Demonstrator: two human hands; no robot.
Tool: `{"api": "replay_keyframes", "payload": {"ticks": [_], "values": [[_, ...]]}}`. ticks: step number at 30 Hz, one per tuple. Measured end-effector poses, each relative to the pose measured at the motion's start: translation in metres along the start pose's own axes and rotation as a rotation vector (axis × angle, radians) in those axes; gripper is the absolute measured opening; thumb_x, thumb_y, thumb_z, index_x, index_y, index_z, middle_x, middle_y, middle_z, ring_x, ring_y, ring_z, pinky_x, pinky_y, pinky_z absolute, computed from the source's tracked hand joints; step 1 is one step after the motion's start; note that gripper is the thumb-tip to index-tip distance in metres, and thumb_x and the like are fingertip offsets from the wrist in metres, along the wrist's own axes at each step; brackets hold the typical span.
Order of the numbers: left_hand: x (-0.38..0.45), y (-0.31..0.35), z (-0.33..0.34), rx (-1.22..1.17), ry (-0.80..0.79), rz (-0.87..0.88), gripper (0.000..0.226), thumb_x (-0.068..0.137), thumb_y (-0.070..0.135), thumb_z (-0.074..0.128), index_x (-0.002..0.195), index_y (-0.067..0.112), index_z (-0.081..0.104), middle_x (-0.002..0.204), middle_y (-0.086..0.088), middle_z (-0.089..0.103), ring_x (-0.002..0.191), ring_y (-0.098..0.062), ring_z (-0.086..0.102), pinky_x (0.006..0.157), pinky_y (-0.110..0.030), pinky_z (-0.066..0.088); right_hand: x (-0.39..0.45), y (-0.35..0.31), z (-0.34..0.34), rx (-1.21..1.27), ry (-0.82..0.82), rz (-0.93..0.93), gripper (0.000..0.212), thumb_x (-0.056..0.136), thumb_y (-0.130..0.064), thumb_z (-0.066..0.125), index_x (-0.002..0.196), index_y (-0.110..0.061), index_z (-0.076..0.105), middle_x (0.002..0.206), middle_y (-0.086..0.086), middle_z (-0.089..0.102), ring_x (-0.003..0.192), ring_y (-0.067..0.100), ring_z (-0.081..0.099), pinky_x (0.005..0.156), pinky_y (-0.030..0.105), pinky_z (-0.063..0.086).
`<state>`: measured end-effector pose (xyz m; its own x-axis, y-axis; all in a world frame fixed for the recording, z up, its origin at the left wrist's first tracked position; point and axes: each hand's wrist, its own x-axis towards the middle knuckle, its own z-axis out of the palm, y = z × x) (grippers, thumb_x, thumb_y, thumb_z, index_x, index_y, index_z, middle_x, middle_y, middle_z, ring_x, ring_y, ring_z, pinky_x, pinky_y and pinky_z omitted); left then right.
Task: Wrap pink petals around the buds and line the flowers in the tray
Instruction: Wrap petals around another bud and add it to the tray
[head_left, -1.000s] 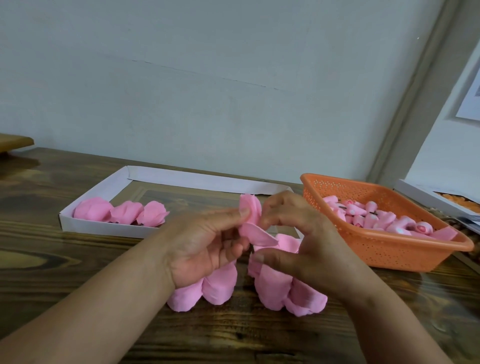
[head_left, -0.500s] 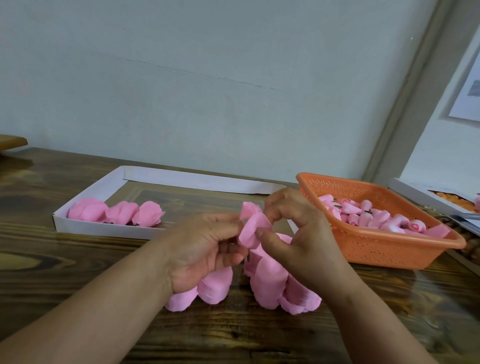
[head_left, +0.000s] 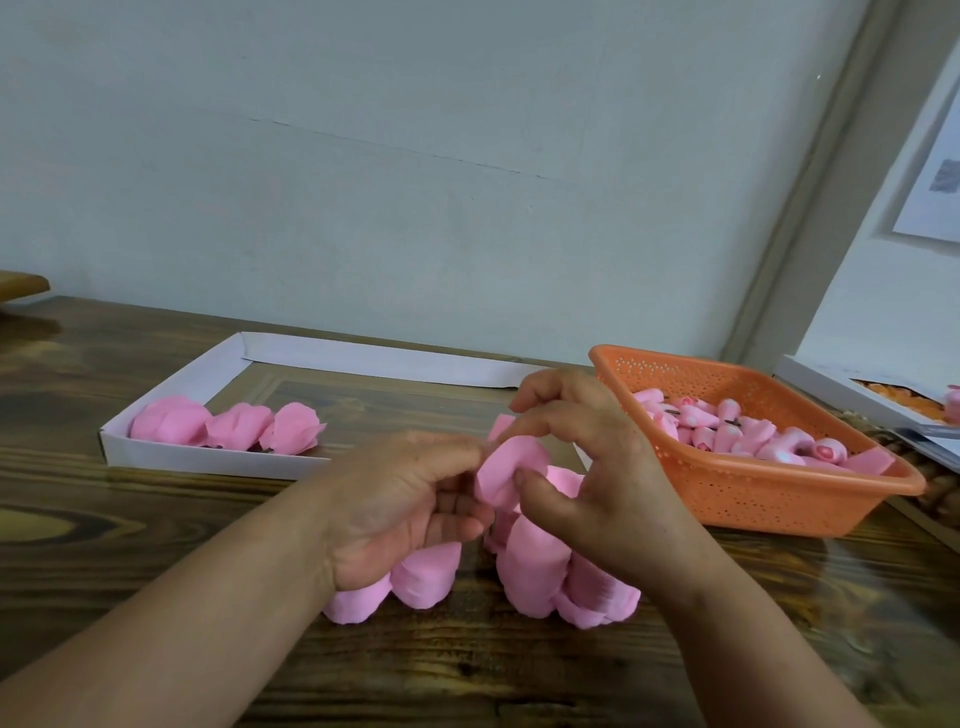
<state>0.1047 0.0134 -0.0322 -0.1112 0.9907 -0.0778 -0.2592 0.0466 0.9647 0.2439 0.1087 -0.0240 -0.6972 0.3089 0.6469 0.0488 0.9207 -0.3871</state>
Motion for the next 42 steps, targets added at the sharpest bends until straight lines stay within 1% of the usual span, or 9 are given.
{"api": "replay_keyframes", "payload": {"ticks": [3, 6, 11, 18, 23, 28, 35, 39, 42], "values": [[-0.0013, 0.001, -0.003, -0.053, -0.057, 0.032, 0.029, 0.069, 0.039, 0.076, 0.084, 0.014, 0.078, 0.074, -0.006, 0.065, 0.06, -0.01, 0.059, 0.054, -0.018, 0.052, 0.0008, 0.0009, -0.0011, -0.041, 0.038, -0.007, 0.019, 0.066, -0.007, 0.061, 0.083, -0.012, 0.068, 0.101, -0.005, 0.056, 0.102, 0.009, 0.052, 0.099, 0.012, 0.028], [-0.0028, -0.0005, -0.0025, -0.012, -0.106, 0.059, 0.03, 0.067, 0.029, 0.081, 0.091, 0.011, 0.078, 0.076, -0.002, 0.067, 0.063, -0.006, 0.059, 0.058, -0.016, 0.052, 0.001, 0.0019, -0.0019, -0.07, 0.053, -0.017, 0.018, 0.066, -0.005, 0.062, 0.083, -0.01, 0.067, 0.1, -0.001, 0.057, 0.101, 0.014, 0.055, 0.098, 0.004, 0.021], [-0.0005, -0.0033, -0.0021, -0.021, -0.012, 0.065, 0.021, 0.07, 0.019, 0.067, 0.085, 0.012, 0.079, 0.072, -0.002, 0.067, 0.058, -0.006, 0.057, 0.053, -0.015, 0.05, 0.0014, 0.0023, -0.0011, -0.048, 0.081, -0.078, 0.022, 0.066, -0.002, 0.065, 0.087, -0.009, 0.066, 0.098, -0.001, 0.057, 0.096, 0.01, 0.054, 0.096, 0.004, 0.025], [-0.0021, 0.0008, -0.002, -0.098, -0.063, 0.067, 0.018, 0.075, 0.019, 0.061, 0.075, 0.014, 0.078, 0.065, -0.002, 0.06, 0.055, -0.006, 0.052, 0.05, -0.014, 0.049, 0.002, 0.0065, -0.0036, 0.045, 0.128, -0.101, 0.021, 0.065, 0.002, 0.069, 0.081, -0.004, 0.056, 0.092, 0.008, 0.058, 0.09, 0.015, 0.054, 0.093, -0.001, 0.023], [-0.003, 0.002, -0.003, -0.14, -0.104, 0.05, 0.018, 0.075, 0.019, 0.061, 0.077, 0.011, 0.077, 0.064, -0.004, 0.059, 0.055, -0.007, 0.054, 0.049, -0.015, 0.05, 0.001, 0.0076, -0.0055, 0.064, 0.138, -0.095, 0.017, 0.066, -0.006, 0.072, 0.077, -0.007, 0.059, 0.095, 0.006, 0.058, 0.095, 0.006, 0.054, 0.093, 0.002, 0.026], [-0.0029, 0.0023, -0.0032, -0.168, -0.123, 0.064, 0.019, 0.076, 0.017, 0.06, 0.081, 0.01, 0.077, 0.069, -0.006, 0.062, 0.055, -0.008, 0.055, 0.049, -0.016, 0.051, -0.0001, 0.0039, -0.0079, 0.095, 0.109, -0.164, 0.026, 0.069, -0.002, 0.072, 0.092, -0.009, 0.063, 0.102, 0.007, 0.057, 0.101, 0.007, 0.053, 0.091, 0.01, 0.034], [-0.0022, 0.0018, -0.005, -0.154, -0.133, 0.069, 0.021, 0.075, 0.018, 0.061, 0.087, 0.008, 0.077, 0.071, -0.006, 0.06, 0.057, -0.008, 0.054, 0.05, -0.016, 0.051, -0.0003, 0.0021, -0.0082, 0.053, 0.152, -0.163, 0.019, 0.074, -0.021, 0.066, 0.083, -0.005, 0.065, 0.082, -0.01, 0.056, 0.075, 0.01, 0.055, 0.091, 0.002, 0.03], [-0.0017, 0.0012, -0.0048, -0.146, -0.137, 0.069, 0.025, 0.074, 0.019, 0.063, 0.091, 0.007, 0.077, 0.07, -0.006, 0.057, 0.057, -0.008, 0.053, 0.05, -0.015, 0.051, -0.0008, 0.0032, -0.008, 0.192, 0.169, -0.08, 0.01, 0.071, -0.012, 0.073, 0.075, -0.01, 0.065, 0.074, -0.004, 0.061, 0.071, 0.012, 0.058, 0.087, 0.002, 0.034], [-0.0023, 0.0012, -0.0037, -0.136, -0.14, 0.07, 0.022, 0.074, 0.018, 0.062, 0.087, 0.01, 0.077, 0.066, -0.005, 0.056, 0.055, -0.008, 0.054, 0.049, -0.015, 0.05, -0.0002, 0.005, -0.0088, 0.312, 0.168, 0.012, 0.01, 0.073, -0.007, 0.067, 0.068, -0.016, 0.064, 0.069, -0.002, 0.063, 0.07, 0.014, 0.06, 0.079, 0.006, 0.041]]}}
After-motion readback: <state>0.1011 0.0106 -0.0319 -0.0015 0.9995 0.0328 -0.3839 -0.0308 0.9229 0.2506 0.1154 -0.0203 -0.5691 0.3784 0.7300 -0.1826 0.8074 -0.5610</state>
